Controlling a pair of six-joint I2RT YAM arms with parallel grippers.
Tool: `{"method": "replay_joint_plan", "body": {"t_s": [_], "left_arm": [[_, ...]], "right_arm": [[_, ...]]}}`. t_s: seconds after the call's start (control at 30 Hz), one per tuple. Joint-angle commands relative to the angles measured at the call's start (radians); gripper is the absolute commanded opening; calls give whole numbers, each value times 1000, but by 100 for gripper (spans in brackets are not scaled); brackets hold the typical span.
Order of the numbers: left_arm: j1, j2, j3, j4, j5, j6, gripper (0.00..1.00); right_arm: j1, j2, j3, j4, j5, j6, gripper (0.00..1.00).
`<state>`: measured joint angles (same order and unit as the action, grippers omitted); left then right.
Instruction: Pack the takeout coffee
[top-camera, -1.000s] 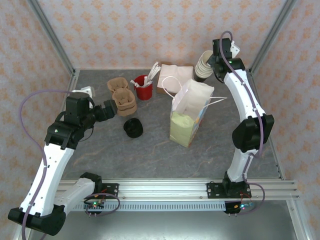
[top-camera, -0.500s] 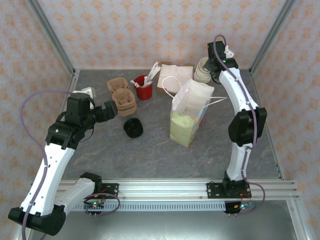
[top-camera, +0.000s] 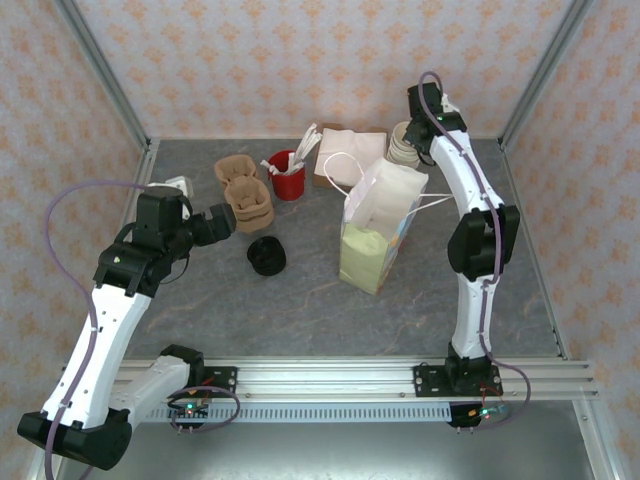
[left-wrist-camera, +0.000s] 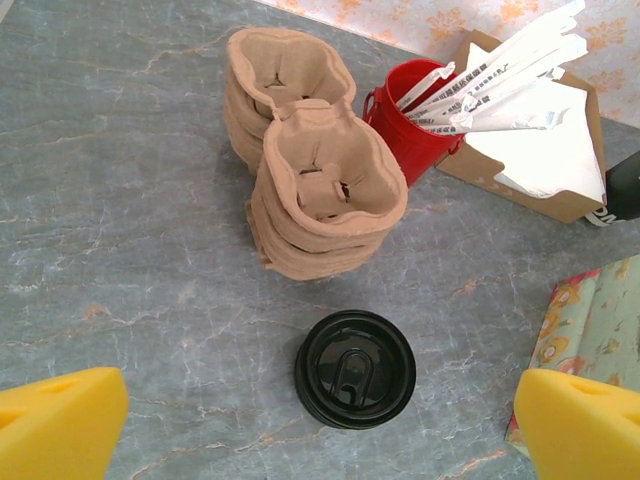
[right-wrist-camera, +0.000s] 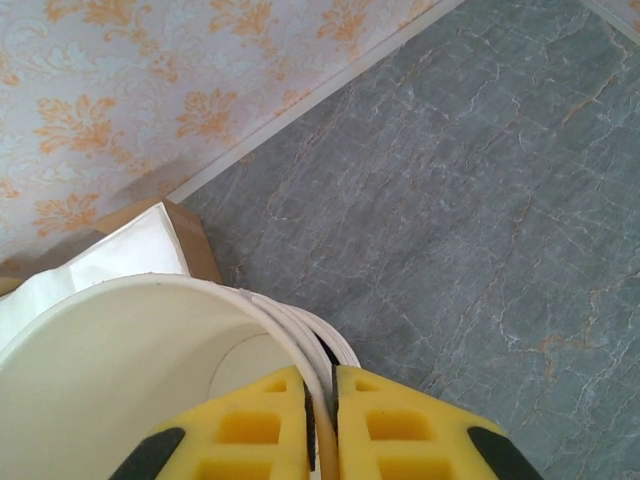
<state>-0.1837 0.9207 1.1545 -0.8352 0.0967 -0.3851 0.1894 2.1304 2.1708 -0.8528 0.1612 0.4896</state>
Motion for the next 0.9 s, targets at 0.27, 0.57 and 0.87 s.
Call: {"method": "replay_joint_plan", "body": {"t_s": [0.27,0.57,0.87], "left_arm": [[-5,-4,14,-54,6,-21,100],[-6,-11,22,-70,0,-18,100],[-6,-24,5,-71,-6,-15,100]], "right_arm": [[5,25,68,-20,23,-13,21],[4,35,93,-26,14,-10,24],[4,49,96,-37,8,-3,25]]}}
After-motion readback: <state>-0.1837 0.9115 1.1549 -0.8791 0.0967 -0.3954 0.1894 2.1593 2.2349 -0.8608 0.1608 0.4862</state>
